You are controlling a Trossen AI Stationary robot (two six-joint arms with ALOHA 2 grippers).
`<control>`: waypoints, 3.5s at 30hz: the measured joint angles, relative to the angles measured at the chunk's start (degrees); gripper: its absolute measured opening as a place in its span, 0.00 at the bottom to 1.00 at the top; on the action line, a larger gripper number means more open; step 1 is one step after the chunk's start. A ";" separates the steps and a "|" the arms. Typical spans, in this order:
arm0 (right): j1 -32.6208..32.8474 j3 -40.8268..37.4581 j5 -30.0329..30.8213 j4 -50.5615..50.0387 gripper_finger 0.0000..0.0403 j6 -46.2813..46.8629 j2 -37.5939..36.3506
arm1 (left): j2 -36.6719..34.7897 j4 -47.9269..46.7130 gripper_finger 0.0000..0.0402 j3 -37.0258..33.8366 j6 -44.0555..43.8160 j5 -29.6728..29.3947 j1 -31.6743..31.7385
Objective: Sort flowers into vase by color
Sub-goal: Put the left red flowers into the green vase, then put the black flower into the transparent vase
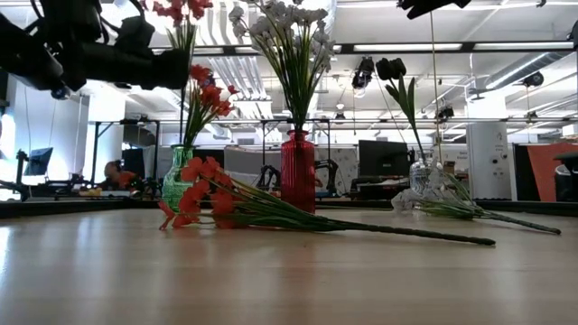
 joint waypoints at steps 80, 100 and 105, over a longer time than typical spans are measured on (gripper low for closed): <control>0.02 -0.09 -0.06 -0.04 0.44 -0.04 0.00 | 5.05 -14.94 0.73 0.07 -13.72 -14.84 -8.36; 0.01 -0.09 -0.33 -0.20 0.44 0.88 0.00 | 1.17 -29.60 0.73 0.07 -24.89 -23.19 -16.78; 0.02 -0.09 -0.35 -0.15 0.44 1.42 -0.01 | 0.93 -31.33 0.73 0.05 -28.61 -23.16 -20.09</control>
